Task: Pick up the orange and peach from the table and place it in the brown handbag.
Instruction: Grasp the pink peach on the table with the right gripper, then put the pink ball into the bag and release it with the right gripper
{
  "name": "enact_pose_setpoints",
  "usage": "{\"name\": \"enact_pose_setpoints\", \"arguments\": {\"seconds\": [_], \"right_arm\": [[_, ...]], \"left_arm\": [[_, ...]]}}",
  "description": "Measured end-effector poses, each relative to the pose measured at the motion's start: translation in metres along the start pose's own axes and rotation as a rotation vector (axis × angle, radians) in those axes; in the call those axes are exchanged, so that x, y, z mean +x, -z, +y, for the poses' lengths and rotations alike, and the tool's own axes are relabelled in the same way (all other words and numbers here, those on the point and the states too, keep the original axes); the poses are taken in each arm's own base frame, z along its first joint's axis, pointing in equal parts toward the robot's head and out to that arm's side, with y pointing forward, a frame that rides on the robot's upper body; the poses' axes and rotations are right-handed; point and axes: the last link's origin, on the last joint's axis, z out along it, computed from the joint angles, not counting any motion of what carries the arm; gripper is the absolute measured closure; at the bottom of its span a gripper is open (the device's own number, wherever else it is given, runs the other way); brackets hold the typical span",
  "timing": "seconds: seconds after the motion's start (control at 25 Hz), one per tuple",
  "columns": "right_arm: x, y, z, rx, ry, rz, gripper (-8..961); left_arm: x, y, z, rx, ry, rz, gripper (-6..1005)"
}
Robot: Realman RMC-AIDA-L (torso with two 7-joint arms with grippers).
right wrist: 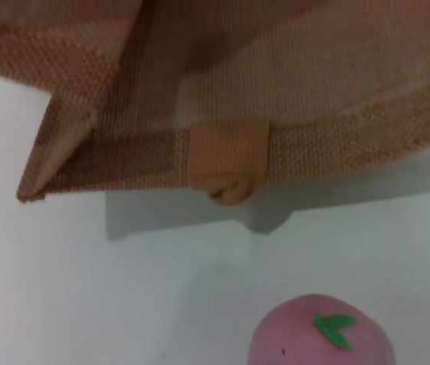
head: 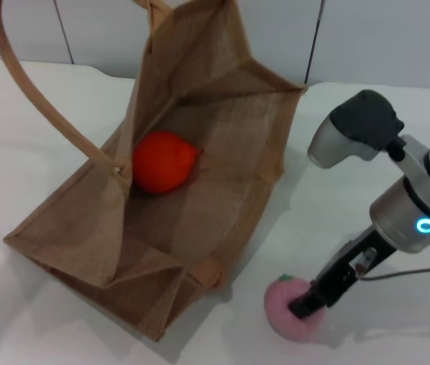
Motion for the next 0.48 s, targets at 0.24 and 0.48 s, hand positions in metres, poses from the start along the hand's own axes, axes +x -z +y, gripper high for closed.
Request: {"name": "enact_pose_setpoints", "arguments": {"seconds": [0.24,0.48], "right_arm": [[-0.012,0.022,-0.004,0.022,0.003,-0.090,578],[-0.034,0.065,-0.004,0.083,0.038,-0.236,581]], "left_arm": [[-0.002,0.001,0.000,0.001,0.002,-0.004,800],[-0.001,0.000,0.001,-0.002,-0.001,0.000,798]]}}
